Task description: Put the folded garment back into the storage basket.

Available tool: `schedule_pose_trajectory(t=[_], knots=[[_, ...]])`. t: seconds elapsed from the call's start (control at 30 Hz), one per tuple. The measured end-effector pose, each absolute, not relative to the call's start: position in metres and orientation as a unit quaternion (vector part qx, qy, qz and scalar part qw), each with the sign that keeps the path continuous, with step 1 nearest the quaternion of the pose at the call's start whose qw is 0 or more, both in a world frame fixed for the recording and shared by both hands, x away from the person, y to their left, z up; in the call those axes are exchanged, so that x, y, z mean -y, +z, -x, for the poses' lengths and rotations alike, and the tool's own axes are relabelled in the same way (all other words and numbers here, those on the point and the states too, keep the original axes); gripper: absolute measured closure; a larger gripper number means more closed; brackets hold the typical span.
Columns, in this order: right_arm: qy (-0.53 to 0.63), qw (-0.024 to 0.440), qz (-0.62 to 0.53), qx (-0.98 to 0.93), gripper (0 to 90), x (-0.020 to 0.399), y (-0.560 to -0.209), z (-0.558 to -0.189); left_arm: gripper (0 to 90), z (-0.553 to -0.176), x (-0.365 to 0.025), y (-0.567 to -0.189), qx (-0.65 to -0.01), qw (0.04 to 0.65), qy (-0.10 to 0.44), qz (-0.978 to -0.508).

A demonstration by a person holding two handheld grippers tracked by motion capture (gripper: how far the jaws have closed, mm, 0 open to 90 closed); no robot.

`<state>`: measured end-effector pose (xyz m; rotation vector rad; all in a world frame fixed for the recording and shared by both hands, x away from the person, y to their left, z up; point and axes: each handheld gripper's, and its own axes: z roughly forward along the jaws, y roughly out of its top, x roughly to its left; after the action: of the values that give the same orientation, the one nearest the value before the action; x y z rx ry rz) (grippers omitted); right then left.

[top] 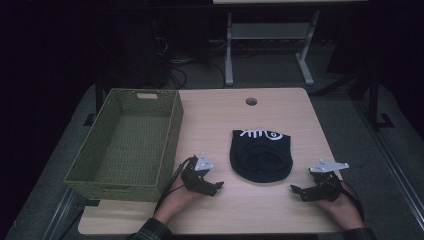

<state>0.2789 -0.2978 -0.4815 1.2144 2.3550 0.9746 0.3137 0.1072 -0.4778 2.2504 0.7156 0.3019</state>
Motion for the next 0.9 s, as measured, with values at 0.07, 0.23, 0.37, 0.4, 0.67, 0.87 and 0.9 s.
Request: schedule_pose_trajectory(t=[0.07,0.23,0.37,0.4,0.67,0.87,0.9], knots=[[0.339,0.152,-0.429,-0.824,7.5,0.299,-0.479,-0.280,12.5,-0.314,-0.107,-0.478,-0.279,0.372,0.118,-0.878],[0.351,0.142,-0.437,-0.816,18.3,0.303,-0.469,-0.282,12.5,-0.314,-0.107,-0.478,-0.280,0.372,0.118,-0.877],[0.355,0.149,-0.432,-0.815,29.6,0.303,-0.461,-0.287,12.5,-0.314,-0.107,-0.478,-0.280,0.372,0.118,-0.877],[0.355,0.155,-0.428,-0.816,33.3,0.302,-0.458,-0.289,12.5,-0.314,-0.107,-0.478,-0.280,0.372,0.117,-0.877],[0.368,0.170,-0.416,-0.814,55.7,0.299,-0.443,-0.299,12.6,-0.313,-0.108,-0.478,-0.279,0.372,0.118,-0.877],[0.375,0.174,-0.401,-0.817,76.1,0.293,-0.431,-0.318,12.6,-0.313,-0.108,-0.478,-0.277,0.369,0.118,-0.879],[0.379,0.175,-0.399,-0.816,77.9,0.292,-0.430,-0.321,12.6,-0.313,-0.108,-0.478,-0.277,0.370,0.118,-0.879]])
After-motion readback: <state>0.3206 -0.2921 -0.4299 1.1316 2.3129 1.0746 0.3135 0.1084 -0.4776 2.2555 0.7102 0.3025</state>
